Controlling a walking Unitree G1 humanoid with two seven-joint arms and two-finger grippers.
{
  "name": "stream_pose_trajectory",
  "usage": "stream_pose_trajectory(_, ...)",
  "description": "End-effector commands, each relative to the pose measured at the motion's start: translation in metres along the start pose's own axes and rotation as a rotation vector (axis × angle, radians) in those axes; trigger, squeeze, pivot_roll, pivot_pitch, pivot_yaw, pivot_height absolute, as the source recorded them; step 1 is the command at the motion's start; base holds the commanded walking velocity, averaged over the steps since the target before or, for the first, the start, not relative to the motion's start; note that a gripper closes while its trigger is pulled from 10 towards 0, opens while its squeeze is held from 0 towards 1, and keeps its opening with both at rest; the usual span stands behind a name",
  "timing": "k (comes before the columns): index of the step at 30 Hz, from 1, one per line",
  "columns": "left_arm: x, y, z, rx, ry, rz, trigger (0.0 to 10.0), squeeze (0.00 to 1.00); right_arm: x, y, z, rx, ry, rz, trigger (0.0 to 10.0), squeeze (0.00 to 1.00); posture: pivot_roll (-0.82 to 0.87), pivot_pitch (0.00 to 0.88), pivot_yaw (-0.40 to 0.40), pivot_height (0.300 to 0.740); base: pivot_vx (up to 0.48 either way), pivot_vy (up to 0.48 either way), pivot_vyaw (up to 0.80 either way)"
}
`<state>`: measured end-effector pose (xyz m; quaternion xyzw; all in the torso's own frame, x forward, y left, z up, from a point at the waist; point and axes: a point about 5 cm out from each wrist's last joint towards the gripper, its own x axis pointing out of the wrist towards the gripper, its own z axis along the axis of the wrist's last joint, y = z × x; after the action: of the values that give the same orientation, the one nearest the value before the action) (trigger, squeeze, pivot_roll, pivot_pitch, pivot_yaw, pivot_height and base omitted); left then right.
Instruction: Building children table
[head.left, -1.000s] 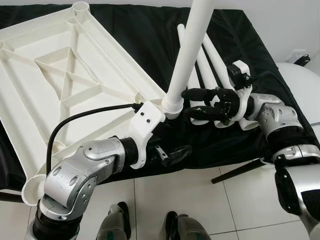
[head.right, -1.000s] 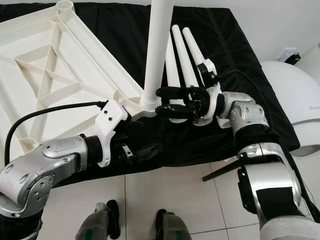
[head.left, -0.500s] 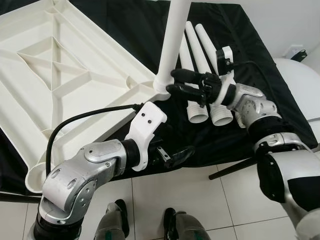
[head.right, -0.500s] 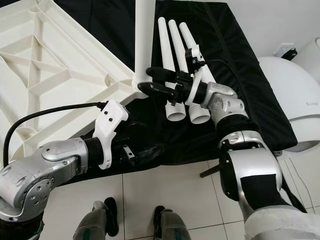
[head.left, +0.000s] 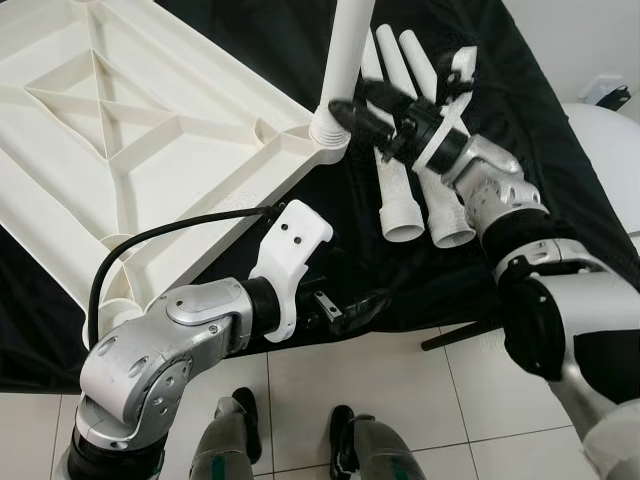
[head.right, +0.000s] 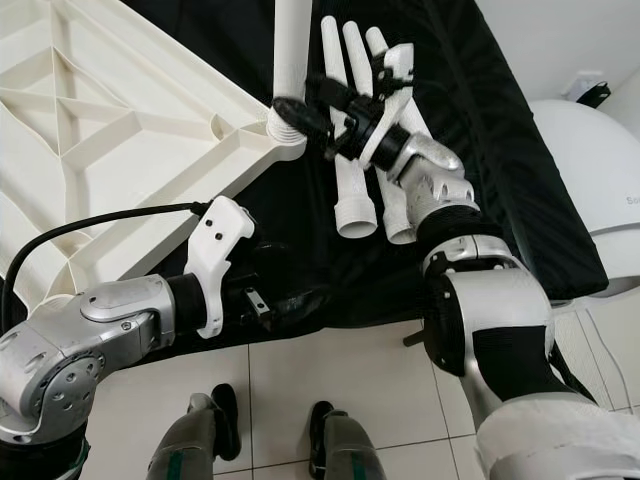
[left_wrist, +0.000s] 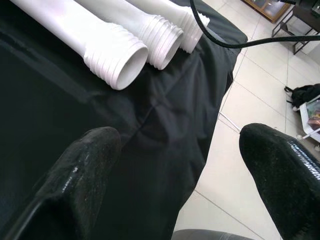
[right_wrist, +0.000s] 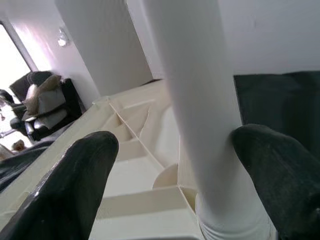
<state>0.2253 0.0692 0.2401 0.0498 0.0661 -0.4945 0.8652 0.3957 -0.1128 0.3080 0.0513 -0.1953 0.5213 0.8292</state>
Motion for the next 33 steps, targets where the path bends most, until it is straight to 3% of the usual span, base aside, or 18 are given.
stream_pose_trajectory(1, -0.001, -0.004, -0.002, -0.004, 0.009, -0.018, 10.0, 0.0, -0.001, 0.003, -0.004, 0.019, -0.01, 0.035, 10.0, 0.0, 0.06, 0.328, -0.087, 0.74, 0.0, 0.0, 0.0)
stream_pose_trajectory(5, -0.002, 0.004, -0.001, 0.001, 0.002, 0.031, 10.0, 0.0, -0.005, 0.011, -0.003, 0.02, -0.03, 0.155, 10.0, 0.0, 0.06, 0.323, -0.084, 0.74, 0.0, 0.0, 0.0)
stream_pose_trajectory(12, -0.002, 0.022, 0.0, -0.002, 0.003, 0.097, 10.0, 0.0, -0.02, 0.017, -0.001, -0.033, -0.04, 0.161, 10.0, 0.0, 0.04, 0.306, -0.069, 0.74, 0.0, 0.0, 0.0)
stream_pose_trajectory(16, -0.001, 0.036, 0.002, 0.015, 0.0, 0.148, 10.0, 0.0, -0.038, 0.023, 0.003, -0.072, -0.087, 0.055, 10.0, 0.0, 0.03, 0.284, -0.048, 0.74, 0.0, 0.0, 0.0)
stream_pose_trajectory(20, -0.001, 0.047, 0.001, 0.031, 0.01, 0.189, 10.0, 0.0, -0.051, 0.029, 0.008, -0.055, -0.136, 0.006, 10.0, 0.0, 0.03, 0.276, -0.042, 0.74, 0.0, 0.0, 0.0)
stream_pose_trajectory(24, -0.002, 0.066, -0.002, 0.078, 0.046, 0.259, 10.0, 0.0, -0.068, 0.056, 0.008, -0.025, -0.165, -0.015, 10.0, 0.0, 0.01, 0.243, -0.016, 0.74, 0.0, 0.0, 0.0)
stream_pose_trajectory(25, -0.002, 0.066, -0.002, 0.078, 0.046, 0.259, 10.0, 0.0, -0.068, 0.056, 0.008, -0.025, -0.165, -0.015, 10.0, 0.0, 0.01, 0.243, -0.016, 0.74, 0.0, 0.0, 0.0)
stream_pose_trajectory(27, 0.0, 0.073, -0.005, 0.101, 0.07, 0.283, 10.0, 0.0, -0.07, 0.066, 0.008, -0.039, -0.215, -0.128, 10.0, 0.0, 0.01, 0.233, -0.011, 0.74, 0.0, 0.0, 0.0)
stream_pose_trajectory(32, 0.001, 0.076, -0.005, 0.116, 0.078, 0.286, 10.0, 0.0, -0.07, 0.069, 0.009, -0.033, -0.22, -0.153, 10.0, 0.0, 0.01, 0.229, -0.01, 0.74, 0.0, 0.0, 0.0)
stream_pose_trajectory(33, 0.001, 0.079, -0.008, 0.118, 0.092, 0.295, 10.0, 0.0, -0.068, 0.076, 0.008, -0.029, -0.219, -0.173, 10.0, 0.0, 0.0, 0.219, 0.002, 0.74, 0.0, 0.0, 0.0)
